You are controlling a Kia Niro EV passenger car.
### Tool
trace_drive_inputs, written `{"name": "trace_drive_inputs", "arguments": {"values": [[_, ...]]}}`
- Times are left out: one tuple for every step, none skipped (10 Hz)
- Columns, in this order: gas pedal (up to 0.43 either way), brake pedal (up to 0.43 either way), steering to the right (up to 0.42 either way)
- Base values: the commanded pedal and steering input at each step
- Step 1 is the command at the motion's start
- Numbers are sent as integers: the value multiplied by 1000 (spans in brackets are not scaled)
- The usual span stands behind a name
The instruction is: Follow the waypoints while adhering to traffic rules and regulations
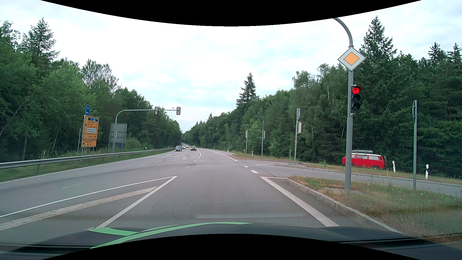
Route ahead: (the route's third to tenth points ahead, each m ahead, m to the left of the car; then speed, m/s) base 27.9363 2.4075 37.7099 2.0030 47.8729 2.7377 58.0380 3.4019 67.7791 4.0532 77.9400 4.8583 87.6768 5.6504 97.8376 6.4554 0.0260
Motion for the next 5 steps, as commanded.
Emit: {"name": "trace_drive_inputs", "arguments": {"values": [[0, 220, -1], [0, 226, 0], [0, 232, 0], [0, 232, 0], [0, 238, 0]]}}
